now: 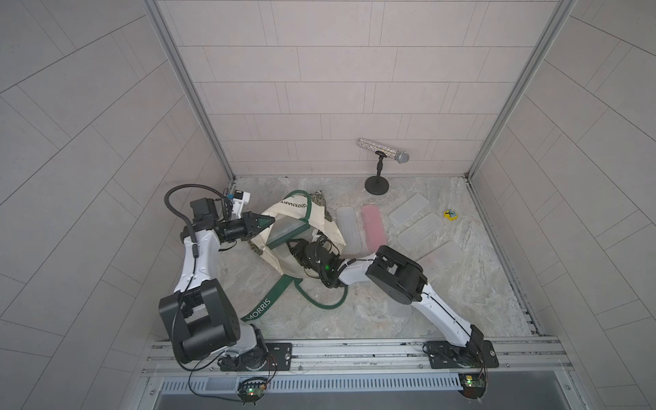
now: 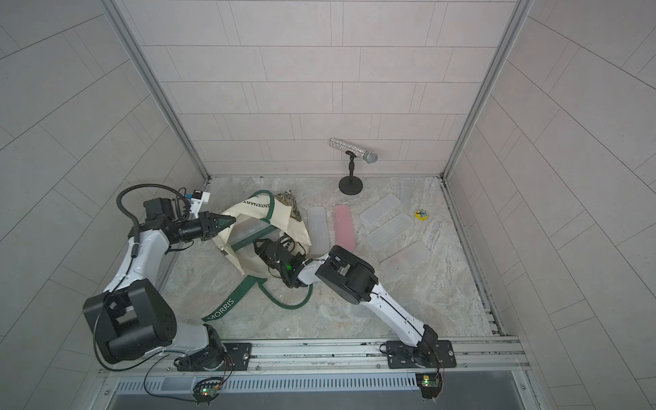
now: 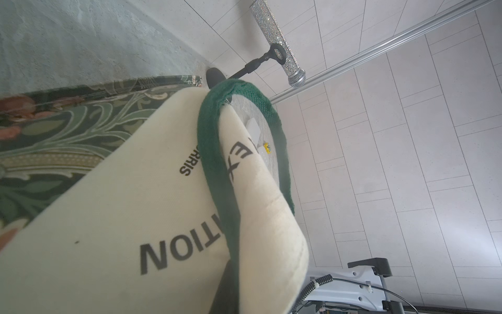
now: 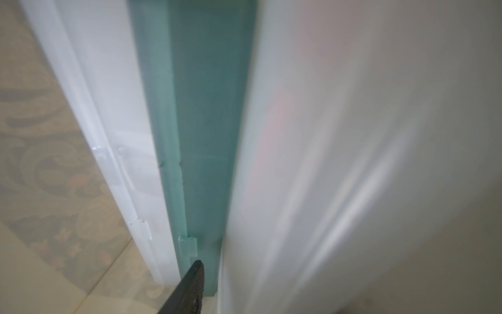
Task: Take out the pencil case from the canvas bag
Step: Pick up the pencil case from the canvas bag.
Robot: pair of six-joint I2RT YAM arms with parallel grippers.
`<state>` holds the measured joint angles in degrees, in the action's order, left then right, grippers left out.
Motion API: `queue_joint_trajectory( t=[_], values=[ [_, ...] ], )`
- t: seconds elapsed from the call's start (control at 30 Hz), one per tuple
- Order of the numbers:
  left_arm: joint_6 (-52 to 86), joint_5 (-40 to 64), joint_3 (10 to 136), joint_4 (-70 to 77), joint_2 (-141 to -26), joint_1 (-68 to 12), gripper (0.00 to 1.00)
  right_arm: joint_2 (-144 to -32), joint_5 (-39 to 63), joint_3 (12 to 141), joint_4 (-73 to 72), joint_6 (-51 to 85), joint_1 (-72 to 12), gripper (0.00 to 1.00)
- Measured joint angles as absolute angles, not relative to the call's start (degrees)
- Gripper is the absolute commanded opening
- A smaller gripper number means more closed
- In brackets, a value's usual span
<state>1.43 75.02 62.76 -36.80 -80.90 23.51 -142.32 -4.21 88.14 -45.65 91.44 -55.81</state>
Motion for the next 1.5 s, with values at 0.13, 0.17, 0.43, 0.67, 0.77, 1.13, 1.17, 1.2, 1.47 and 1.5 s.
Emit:
queue_joint_trajectory(
  t=[0.13,0.17,0.43,0.67,0.77,1.13,1.17,1.2,1.47,1.5],
  values=[
    [1.4,75.1,62.8,-36.8,-80.9,23.5,0.0,-142.4,-4.4,87.7,-46.7,91.7,-55.8,0.39],
    [1.4,75.2,62.8,-36.8,-80.9,23.5,0.0,-142.4,-4.4,87.7,-46.8,91.7,-55.8,0.39],
    [1.1,75.4,62.8,-36.8,-80.9,23.5,0.0,-142.1,-4.8,85.5,-50.3,91.2,-55.8,0.32],
    [1.0,75.1,62.8,-36.9,-80.9,23.5,0.0,-139.9,-4.7,82.6,-49.6,86.3,-55.8,0.3],
    [1.0,75.2,62.8,-36.9,-80.9,23.5,0.0,-137.8,-4.5,80.9,-47.9,82.7,-55.8,0.3],
    [1.9,75.0,62.8,-35.0,-80.9,23.6,0.0,-130.4,-4.1,79.4,-35.8,69.6,-55.8,0.3],
    [2.1,74.8,62.8,-34.7,-80.9,23.6,0.0,-130.1,-4.1,79.4,-35.3,68.6,-55.8,0.3],
    [2.2,74.7,62.8,-34.4,-80.9,23.6,0.0,-130.0,-4.1,79.4,-34.9,67.9,-55.8,0.3],
    [4.2,73.9,62.5,-33.0,-80.8,23.6,0.0,-127.7,-1.7,79.4,-31.4,59.7,-56.6,0.29],
    [4.5,73.9,62.5,-32.8,-80.8,23.6,0.0,-127.5,-1.5,79.4,-31.2,58.9,-56.8,0.29]
  ],
)
